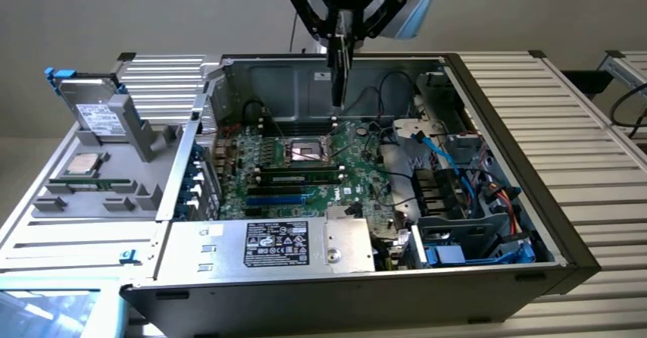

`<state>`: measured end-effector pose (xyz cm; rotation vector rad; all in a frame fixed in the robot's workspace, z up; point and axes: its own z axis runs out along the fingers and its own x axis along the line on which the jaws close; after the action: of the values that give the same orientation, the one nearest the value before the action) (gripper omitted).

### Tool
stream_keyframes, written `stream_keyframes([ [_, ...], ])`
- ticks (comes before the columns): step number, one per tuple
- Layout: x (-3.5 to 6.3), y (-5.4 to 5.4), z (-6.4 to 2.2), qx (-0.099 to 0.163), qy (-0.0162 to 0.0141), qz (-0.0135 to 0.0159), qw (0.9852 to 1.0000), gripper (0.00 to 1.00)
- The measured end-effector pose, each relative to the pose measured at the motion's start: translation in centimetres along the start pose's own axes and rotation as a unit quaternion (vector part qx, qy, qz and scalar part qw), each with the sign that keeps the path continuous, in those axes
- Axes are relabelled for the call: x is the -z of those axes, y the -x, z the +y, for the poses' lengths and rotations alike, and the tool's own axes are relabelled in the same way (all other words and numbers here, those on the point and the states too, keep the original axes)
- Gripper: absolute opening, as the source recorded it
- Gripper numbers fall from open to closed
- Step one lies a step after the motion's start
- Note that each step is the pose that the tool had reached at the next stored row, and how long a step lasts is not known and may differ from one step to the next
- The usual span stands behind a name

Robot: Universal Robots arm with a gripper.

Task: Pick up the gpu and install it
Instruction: 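Pick up the gpu and move the gpu toward the slot, then insert the gpu into the slot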

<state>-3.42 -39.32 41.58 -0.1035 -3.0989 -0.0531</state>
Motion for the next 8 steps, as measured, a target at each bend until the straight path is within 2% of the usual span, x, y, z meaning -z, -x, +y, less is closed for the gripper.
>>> stream_keyframes([
  [4,0.00,0.00,0.00,0.000,0.0000,0.0000,1.0000,0.28],
  [8,0.00,0.00,0.00,0.032,-0.0013,0.0010,0.9995,0.28],
])
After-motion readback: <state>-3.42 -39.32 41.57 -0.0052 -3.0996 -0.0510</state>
